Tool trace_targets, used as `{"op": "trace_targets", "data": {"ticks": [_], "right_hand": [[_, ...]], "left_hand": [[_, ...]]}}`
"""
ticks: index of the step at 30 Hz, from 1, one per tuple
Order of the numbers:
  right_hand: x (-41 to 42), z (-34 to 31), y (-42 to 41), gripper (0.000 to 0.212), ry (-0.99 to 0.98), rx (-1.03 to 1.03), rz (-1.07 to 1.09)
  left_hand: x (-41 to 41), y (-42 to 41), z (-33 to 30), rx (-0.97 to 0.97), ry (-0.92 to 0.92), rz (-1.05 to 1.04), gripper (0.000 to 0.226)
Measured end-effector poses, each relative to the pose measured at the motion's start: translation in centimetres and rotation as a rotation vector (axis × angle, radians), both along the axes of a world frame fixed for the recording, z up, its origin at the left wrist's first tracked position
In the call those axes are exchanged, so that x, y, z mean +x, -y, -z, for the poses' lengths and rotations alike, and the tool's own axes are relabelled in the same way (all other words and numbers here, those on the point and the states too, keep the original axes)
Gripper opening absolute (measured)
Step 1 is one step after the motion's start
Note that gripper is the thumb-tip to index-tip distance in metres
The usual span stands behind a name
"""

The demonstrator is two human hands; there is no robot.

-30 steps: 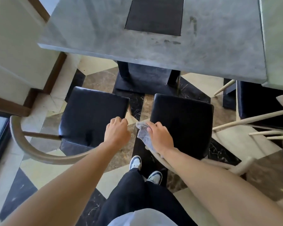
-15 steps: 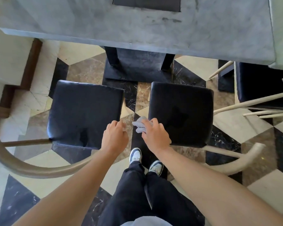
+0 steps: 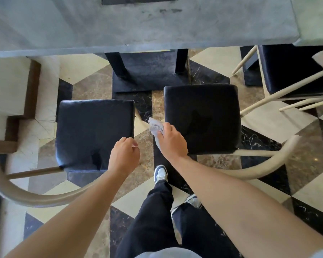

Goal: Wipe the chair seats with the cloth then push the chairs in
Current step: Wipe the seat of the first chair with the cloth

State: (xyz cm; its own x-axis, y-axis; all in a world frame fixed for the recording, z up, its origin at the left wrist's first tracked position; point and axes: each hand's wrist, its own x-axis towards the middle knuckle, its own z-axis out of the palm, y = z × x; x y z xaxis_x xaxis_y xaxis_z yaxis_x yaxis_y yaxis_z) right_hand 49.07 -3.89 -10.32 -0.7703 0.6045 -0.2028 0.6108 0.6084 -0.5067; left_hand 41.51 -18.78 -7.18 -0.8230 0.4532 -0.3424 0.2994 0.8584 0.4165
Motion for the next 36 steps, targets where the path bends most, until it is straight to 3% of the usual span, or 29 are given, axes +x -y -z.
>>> {"op": "trace_targets", "data": {"ticks": [4,8,11,15,28,36], "right_hand": [[3.2,0.2,-0.3,0.042,0.013,0.152,-0.264],[7.2,0.1,-0.4,0.061,-0.015,0.266,-0.311],[9.7,0.0,-0.8,0.063,0.07,0.333,-0.349],[12.9,-0.9,-1.4,0.06,0.103,0.418,-0.36],[24.7,-0.5,-8.4,0.05,-0.06,0.451,-0.418],[30.7,0.1,-15.2,0.032,-0.166,0.431,-0.26]], "left_hand": [[2.0,-0.2,-0.7,-0.016,0.021,0.005,0.025],[4.8,-1.0,-1.2,-0.008,0.023,0.013,0.023],[6.7,-1.6,-1.5,0.0,0.011,0.023,0.022],[8.9,-2.5,-1.9,0.002,0.006,0.04,0.019],[18.5,-9.8,-3.2,-0.059,-0.008,0.175,0.03],[22.7,-15.0,-2.3,0.001,-0.071,0.286,0.029]]}}
